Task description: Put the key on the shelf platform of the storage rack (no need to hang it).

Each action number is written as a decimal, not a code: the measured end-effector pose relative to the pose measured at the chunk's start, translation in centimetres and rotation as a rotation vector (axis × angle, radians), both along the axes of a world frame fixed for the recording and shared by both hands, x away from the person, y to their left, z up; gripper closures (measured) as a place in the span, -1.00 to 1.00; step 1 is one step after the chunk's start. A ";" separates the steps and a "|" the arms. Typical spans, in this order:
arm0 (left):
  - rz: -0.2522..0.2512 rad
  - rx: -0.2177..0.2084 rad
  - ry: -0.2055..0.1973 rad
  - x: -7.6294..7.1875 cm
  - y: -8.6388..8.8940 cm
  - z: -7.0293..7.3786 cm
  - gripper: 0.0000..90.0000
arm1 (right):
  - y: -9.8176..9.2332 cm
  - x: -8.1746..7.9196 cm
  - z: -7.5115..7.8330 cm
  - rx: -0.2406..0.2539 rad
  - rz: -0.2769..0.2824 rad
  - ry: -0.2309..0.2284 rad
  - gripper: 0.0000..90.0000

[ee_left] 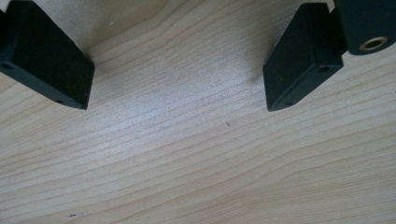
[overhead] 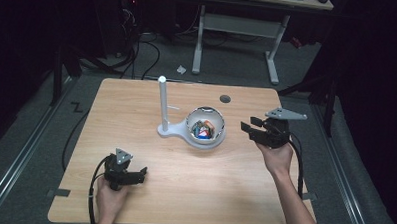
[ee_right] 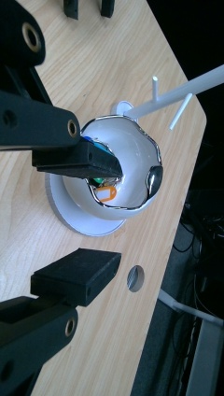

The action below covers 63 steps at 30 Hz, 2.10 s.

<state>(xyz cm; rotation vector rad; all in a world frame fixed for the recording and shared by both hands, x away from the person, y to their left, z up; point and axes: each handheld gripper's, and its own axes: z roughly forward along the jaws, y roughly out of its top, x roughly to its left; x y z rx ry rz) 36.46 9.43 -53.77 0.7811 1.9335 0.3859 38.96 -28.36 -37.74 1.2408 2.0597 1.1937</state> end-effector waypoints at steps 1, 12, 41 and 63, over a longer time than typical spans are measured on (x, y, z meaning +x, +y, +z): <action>0.000 0.000 0.000 0.0 0.0 0.0 -0.80 | -0.1 -0.1 0.0 0.005 -0.003 0.000 0.18; 0.000 0.000 0.000 0.0 0.0 0.0 -0.79 | -1.5 -2.1 0.0 0.002 -0.028 -0.003 0.16; 0.003 -0.001 0.000 0.0 0.0 0.0 -0.79 | -3.8 -6.4 -3.0 0.080 -0.076 -0.011 0.15; 0.003 -0.001 0.000 0.0 0.0 0.0 -0.79 | -2.7 -7.1 -5.4 0.105 -0.062 0.003 0.13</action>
